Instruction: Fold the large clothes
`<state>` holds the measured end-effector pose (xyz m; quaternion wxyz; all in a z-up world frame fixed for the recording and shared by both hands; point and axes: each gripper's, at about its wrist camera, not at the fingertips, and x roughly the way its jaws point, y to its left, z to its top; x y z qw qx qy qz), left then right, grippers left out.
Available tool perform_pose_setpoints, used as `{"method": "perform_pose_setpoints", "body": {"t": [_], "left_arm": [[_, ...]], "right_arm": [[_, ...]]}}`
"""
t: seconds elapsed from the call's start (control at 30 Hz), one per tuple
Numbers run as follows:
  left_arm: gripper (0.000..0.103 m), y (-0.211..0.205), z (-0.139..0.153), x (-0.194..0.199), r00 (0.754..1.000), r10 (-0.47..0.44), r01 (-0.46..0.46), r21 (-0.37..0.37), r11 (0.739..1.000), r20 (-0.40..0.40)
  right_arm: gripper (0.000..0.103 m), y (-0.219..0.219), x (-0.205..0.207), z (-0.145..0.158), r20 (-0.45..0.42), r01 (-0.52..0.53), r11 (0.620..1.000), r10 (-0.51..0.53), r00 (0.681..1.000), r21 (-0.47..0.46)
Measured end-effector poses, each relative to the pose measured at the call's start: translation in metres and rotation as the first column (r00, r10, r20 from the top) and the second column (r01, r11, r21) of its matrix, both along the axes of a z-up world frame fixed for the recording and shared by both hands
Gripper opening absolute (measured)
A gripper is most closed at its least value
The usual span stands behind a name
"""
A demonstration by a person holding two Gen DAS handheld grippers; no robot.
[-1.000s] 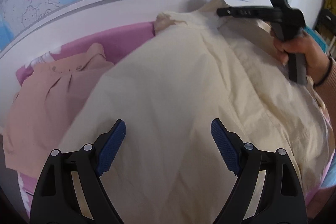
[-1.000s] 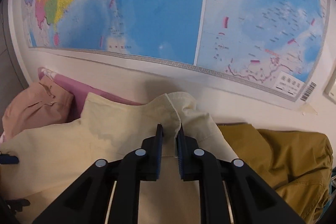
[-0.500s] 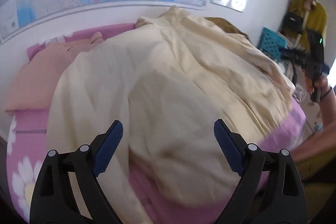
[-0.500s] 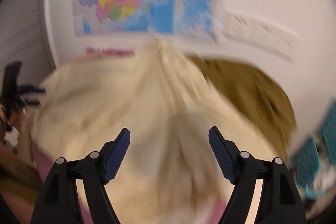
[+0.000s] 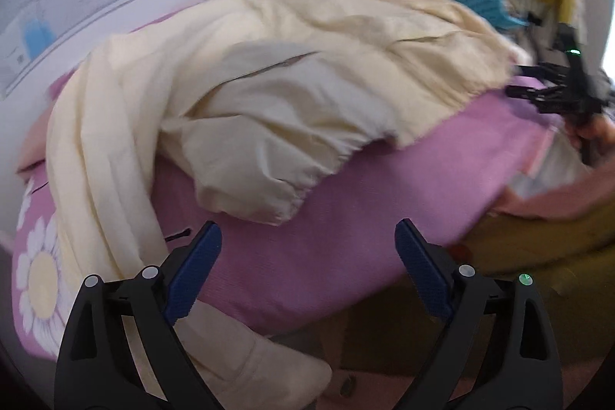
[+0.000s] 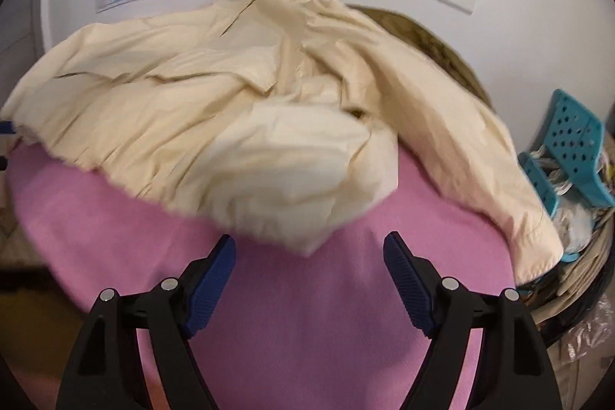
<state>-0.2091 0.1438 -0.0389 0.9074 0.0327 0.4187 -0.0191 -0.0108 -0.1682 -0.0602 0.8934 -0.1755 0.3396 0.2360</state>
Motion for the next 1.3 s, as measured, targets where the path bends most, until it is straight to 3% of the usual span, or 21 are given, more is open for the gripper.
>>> {"method": "perform_pose_setpoints", "body": {"t": [0.13,0.17,0.2,0.23,0.3,0.5,0.6,0.67,0.7,0.8,0.87,0.97,1.07,1.13,1.2,1.23,1.3], "left_arm": [[0.089,0.010,0.006,0.016,0.992,0.110,-0.106,-0.068,0.992,0.064],[0.088,0.016,0.009,0.024,0.985,0.148,-0.140,-0.090,0.986,0.084],[0.083,0.020,0.011,0.029,0.982,0.166,-0.155,-0.123,0.980,0.088],[0.076,0.024,0.014,0.034,0.977,0.190,-0.174,-0.158,0.972,0.096],[0.050,0.029,0.021,0.040,0.974,0.205,-0.181,-0.207,0.961,0.099],[0.022,0.060,0.072,0.050,0.934,0.324,-0.270,-0.302,0.915,0.148],[0.020,0.070,0.097,0.044,0.919,0.354,-0.291,-0.306,0.906,0.175],[0.021,0.067,0.106,0.038,0.921,0.338,-0.284,-0.260,0.923,0.196],[0.026,0.064,0.105,0.036,0.924,0.330,-0.284,-0.231,0.930,0.192],[0.028,0.049,0.081,0.039,0.960,0.264,-0.247,-0.155,0.957,0.099],[0.029,0.035,0.057,0.040,0.972,0.233,-0.232,-0.052,0.971,0.032],[0.030,0.023,0.033,0.038,0.977,0.208,-0.205,0.068,0.976,-0.036],[0.031,0.020,0.030,0.031,0.984,0.172,-0.169,0.076,0.983,-0.038],[0.035,0.021,0.039,0.021,0.995,0.096,-0.095,0.026,0.995,-0.016],[0.047,0.024,0.048,0.007,1.000,0.006,-0.006,-0.034,0.999,0.017],[0.048,0.025,0.056,-0.003,0.998,-0.025,0.027,-0.041,0.999,0.056],[0.063,0.029,0.071,-0.019,0.987,-0.099,0.110,-0.085,0.990,0.130]], "right_arm": [[0.061,0.012,0.021,0.004,-0.016,0.015,0.997,-0.013,1.000,0.072],[0.046,0.015,0.025,0.007,-0.025,0.007,0.996,-0.005,1.000,0.092],[0.019,0.016,0.031,0.011,-0.024,0.014,0.994,-0.012,1.000,0.105],[0.013,0.015,0.034,0.017,-0.051,0.013,0.990,-0.006,0.999,0.137],[0.010,0.006,0.040,0.033,-0.112,0.024,0.966,0.005,0.994,0.258],[0.009,-0.005,0.028,0.111,-0.190,-0.045,0.873,0.156,0.969,0.485],[0.009,-0.013,0.006,0.143,-0.186,-0.093,0.813,0.241,0.952,0.575],[0.009,-0.027,-0.004,0.149,-0.205,-0.099,0.767,0.291,0.935,0.634],[0.009,-0.032,-0.008,0.144,-0.218,-0.087,0.780,0.278,0.936,0.619],[0.009,-0.034,-0.002,0.096,-0.335,0.028,0.877,0.154,0.929,0.479],[0.015,-0.039,0.011,0.052,-0.441,0.134,0.916,0.051,0.896,0.378],[0.048,-0.042,0.009,0.021,-0.480,0.157,0.960,-0.027,0.877,0.233],[0.056,-0.039,-0.001,0.033,-0.460,0.089,0.979,0.006,0.888,0.186],[0.062,-0.037,-0.009,0.054,-0.430,0.001,0.988,0.066,0.900,0.153],[0.072,-0.036,-0.021,0.079,-0.378,-0.100,0.992,0.124,0.917,0.082],[0.073,-0.040,-0.029,0.093,-0.351,-0.141,0.986,0.161,0.923,0.084],[0.079,-0.048,-0.031,0.118,-0.307,-0.205,0.970,0.237,0.922,0.133]]}}
